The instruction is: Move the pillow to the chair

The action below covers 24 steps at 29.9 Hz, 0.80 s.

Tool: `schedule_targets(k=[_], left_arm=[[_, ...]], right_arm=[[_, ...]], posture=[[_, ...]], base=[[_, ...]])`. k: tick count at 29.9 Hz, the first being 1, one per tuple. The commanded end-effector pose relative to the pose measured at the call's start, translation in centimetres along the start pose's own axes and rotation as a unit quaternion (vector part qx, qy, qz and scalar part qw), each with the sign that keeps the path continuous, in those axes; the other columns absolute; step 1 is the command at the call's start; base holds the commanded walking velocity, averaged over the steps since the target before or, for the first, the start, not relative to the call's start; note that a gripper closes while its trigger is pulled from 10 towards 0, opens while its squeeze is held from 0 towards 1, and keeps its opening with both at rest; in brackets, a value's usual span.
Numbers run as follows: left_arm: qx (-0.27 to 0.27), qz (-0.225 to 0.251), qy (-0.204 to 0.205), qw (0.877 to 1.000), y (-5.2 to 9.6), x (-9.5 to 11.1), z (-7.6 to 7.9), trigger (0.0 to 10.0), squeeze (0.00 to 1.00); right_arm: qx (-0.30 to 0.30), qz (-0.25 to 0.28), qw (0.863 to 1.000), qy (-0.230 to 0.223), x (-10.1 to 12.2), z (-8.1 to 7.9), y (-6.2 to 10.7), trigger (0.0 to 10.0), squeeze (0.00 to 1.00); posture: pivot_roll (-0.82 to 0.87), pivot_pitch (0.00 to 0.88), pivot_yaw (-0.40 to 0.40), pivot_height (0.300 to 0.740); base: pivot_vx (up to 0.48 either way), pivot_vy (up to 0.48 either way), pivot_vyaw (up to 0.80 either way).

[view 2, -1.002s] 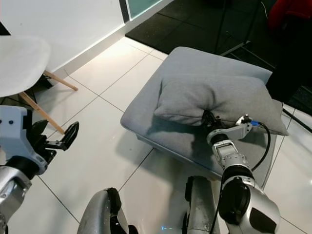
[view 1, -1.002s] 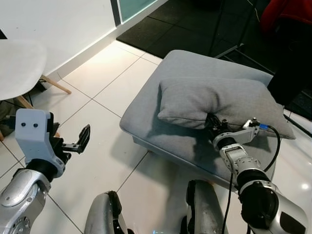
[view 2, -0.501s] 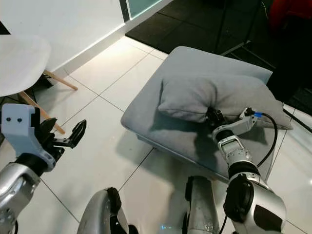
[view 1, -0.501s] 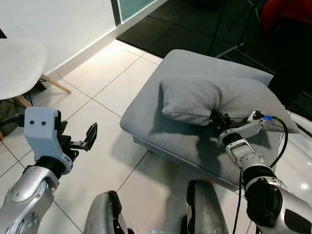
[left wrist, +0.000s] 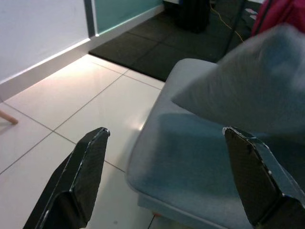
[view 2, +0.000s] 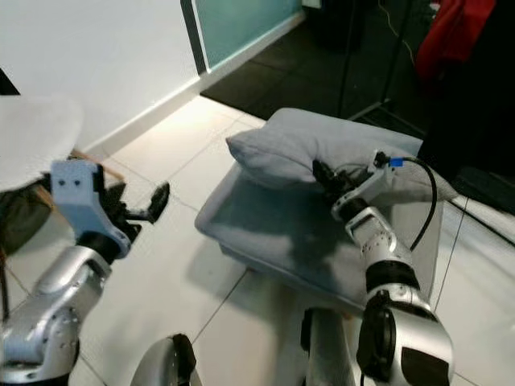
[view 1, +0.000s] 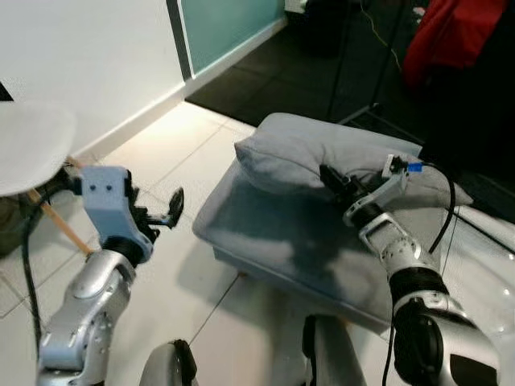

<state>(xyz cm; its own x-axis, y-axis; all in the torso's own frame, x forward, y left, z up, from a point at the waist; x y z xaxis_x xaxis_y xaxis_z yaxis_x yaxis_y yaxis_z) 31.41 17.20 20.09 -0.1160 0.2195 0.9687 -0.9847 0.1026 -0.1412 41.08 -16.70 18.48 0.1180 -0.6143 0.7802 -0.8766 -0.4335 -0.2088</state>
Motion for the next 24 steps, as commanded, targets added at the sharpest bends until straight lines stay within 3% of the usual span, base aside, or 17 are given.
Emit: schedule_targets(k=[1,11,24], left_arm=[[0.019,-0.008,0.005,1.0,0.0,-1.0,-0.5,10.0,0.0],[0.031,-0.005,0.012,0.999,-1.3,-2.0,-0.6,10.0,0.0],[0.042,0.008,0.018,0.999,-2.1,-2.3,-0.8,10.0,0.0]], right_arm=[[0.048,0.009,0.999,0.015,0.8,-1.8,-0.6,0.0,0.0],[0.085,-0.002,0.996,0.024,0.3,-4.2,-1.5,0.0,0.0],[0.072,-0.017,0.997,0.031,-0.3,-4.2,-0.6,0.0,0.0]], posture=[[-0.2,0.015,0.039,0.544],[-0.22,0.0,0.04,0.568],[-0.23,0.0,0.038,0.617]], base=[[0.0,0.0,0.0],[0.0,0.0,0.0],[0.0,0.0,0.0]])
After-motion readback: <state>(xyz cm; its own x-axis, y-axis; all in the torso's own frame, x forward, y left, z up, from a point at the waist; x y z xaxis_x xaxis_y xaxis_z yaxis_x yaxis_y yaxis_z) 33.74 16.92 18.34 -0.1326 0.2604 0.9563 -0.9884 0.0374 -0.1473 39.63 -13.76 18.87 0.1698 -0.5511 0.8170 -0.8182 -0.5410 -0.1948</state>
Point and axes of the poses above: a point about 5 cm out from each wrist's last joint towards the gripper, its own y axis pointing back from the gripper into the wrist, its own x axis along the axis of the wrist's last joint, z = x × y, the point moved 3 cm from there along -y, pointing out of the wrist towards the gripper, and after that the axes turned 4 degrees about y, right-handed, at the moved point
